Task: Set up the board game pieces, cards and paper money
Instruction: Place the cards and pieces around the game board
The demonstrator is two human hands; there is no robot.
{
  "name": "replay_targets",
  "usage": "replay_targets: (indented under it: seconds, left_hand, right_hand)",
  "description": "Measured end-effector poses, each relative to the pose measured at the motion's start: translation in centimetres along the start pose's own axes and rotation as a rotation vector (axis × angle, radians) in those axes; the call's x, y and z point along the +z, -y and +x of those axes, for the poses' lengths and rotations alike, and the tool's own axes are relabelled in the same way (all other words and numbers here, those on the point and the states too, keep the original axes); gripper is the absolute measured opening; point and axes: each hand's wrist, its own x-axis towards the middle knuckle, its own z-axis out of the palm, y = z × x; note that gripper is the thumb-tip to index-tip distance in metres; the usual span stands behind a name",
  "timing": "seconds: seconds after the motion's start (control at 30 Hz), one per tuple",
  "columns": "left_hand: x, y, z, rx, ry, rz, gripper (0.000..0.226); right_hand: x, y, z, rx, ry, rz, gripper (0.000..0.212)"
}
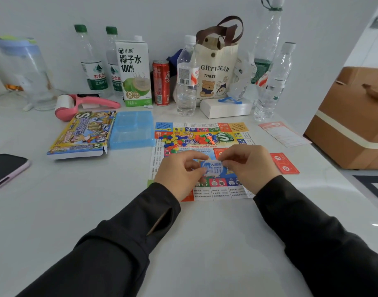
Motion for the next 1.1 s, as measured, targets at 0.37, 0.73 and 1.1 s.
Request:
replay_targets:
  seconds: [0.37, 0.73, 1.1]
  left_hand:
    - [0.2, 0.3, 0.1, 0.098, -0.013, 0.522, 0.033]
    - [0.3, 0.1, 0.0, 0.176, -0.115, 0.341, 0.020]
    - [-0.1, -1.4, -0.2, -0.204, 0.085, -0.594, 0.013]
  right_hand:
    - [0.7, -0.6, 0.0, 0.037, 0.123, -0.182, 0.032]
    - [0.9, 0.0, -0.1, 0.071, 0.052, 0.009, 0.011]
    - [-0.6, -0.4, 0.2, 0.573, 0.263, 0.954, 0.018]
